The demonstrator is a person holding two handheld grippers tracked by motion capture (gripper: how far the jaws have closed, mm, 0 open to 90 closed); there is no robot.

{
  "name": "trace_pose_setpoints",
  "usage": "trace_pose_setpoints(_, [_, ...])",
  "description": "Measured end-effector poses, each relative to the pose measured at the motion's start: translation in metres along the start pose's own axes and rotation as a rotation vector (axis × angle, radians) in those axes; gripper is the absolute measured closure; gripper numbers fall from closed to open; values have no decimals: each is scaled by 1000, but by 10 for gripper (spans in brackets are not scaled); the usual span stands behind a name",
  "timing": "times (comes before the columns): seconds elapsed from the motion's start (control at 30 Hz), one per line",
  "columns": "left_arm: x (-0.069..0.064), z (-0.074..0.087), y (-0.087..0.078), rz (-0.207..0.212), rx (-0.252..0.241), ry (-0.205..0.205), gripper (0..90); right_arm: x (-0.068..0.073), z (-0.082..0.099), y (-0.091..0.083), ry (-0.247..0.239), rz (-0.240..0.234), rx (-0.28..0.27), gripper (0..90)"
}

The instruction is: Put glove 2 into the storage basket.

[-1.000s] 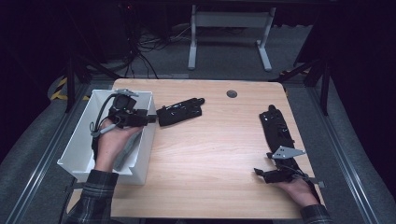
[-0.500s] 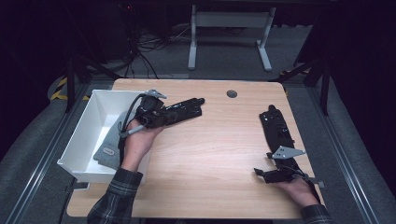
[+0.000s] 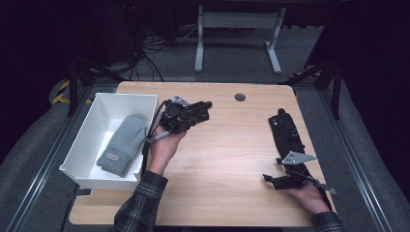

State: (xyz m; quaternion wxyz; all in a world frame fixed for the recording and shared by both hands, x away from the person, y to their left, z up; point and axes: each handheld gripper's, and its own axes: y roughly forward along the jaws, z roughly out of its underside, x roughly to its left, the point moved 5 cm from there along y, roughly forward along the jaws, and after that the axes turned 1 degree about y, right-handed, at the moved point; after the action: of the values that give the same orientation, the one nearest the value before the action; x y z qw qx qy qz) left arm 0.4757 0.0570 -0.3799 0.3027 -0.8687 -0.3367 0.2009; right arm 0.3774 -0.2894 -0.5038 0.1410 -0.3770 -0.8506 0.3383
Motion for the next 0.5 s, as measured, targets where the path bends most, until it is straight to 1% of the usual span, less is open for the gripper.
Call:
trace_pose_setpoints(0.03, [1, 1, 5, 7, 5, -3, 900, 0, 0, 0, 0, 0, 0, 143])
trace_pose_setpoints(0.07, [2, 2, 9, 6, 3, -5, 900, 0, 0, 0, 0, 0, 0, 143])
trace_pose_setpoints(0.1, [4, 4, 17, 0, 6, -10, 900, 0, 0, 0, 0, 0, 0, 143])
trace_pose_setpoints(0.13, [4, 4, 17, 0, 6, -10, 900, 0, 0, 0, 0, 0, 0, 143])
trace_pose_setpoints(0.27, [13, 6, 32, -24, -13, -24, 900, 0, 0, 0, 0, 0, 0, 143])
trace_pose_setpoints(0.33, [21, 7, 41, -57, -6, -27, 900, 0, 0, 0, 0, 0, 0, 143])
trace_pose_setpoints(0.37, [25, 7, 45, -63, -6, -32, 900, 0, 0, 0, -1, 0, 0, 143])
trace_pose_setpoints(0.4, [34, 9, 52, -89, -2, -47, 900, 0, 0, 0, 0, 0, 0, 143])
trace_pose_setpoints(0.43, [34, 9, 52, -89, -2, -47, 900, 0, 0, 0, 0, 0, 0, 143])
trace_pose_setpoints(0.47, [42, 11, 60, -106, -3, -67, 900, 0, 0, 0, 0, 0, 0, 143])
trace_pose_setpoints(0.5, [48, 12, 66, -117, 3, -72, 900, 0, 0, 0, -1, 0, 0, 143])
